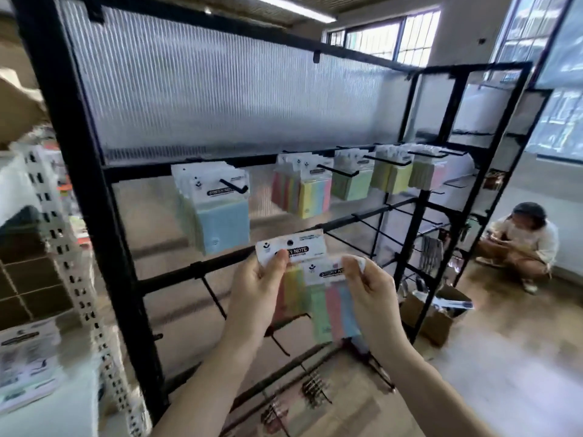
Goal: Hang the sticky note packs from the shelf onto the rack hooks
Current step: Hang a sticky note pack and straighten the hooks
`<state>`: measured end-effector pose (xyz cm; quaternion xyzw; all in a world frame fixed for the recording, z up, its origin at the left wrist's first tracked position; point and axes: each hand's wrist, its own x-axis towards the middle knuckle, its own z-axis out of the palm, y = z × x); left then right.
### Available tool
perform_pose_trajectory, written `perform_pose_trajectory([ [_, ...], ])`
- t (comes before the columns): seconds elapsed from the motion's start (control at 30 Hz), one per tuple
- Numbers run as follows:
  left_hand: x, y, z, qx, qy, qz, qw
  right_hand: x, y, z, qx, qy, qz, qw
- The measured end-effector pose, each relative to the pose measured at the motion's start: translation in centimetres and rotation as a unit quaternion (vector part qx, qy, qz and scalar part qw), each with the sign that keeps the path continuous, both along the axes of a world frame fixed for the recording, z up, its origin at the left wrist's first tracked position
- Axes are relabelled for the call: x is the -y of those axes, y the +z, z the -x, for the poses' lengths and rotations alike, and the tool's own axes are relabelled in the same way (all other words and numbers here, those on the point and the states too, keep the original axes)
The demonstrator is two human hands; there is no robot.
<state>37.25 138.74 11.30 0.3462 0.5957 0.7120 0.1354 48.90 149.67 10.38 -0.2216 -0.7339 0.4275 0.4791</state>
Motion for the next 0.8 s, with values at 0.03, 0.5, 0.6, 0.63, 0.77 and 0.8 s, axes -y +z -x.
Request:
perform_pose_trajectory([
  [0.03,-1.2,0.6,0.2,-0.018,0.016,0.000,1.000,-1.4,0.4,0.1,-0.006,-0.003,-0.001,1.000],
  [0.5,-13.5,5.5,-1.7,-0.118,0.029,-0.007,0.993,-14.3,5.5,1.1,-0.079,0.173,0.007,0.982],
  [0.6,-15.5,6.5,-1.5,-0.118,0.067,-0.008,0.991,-16.8,6.6,1.9,-0.103,0.194,0.007,0.976],
  [0.63,-16.0,6.8,-1.4,-0.124,0.083,-0.007,0.989,-17.5,6.9,2.2,-0.105,0.205,0.003,0.973],
  [0.77,-17.7,7.1,-1.5,-0.113,0.126,-0.020,0.985,-19.7,7.2,3.5,-0.098,0.253,-0.007,0.963],
  [0.8,-18.0,7.1,-1.5,-0.106,0.134,-0.027,0.985,-20.0,7.1,3.9,-0.097,0.259,-0.010,0.961],
])
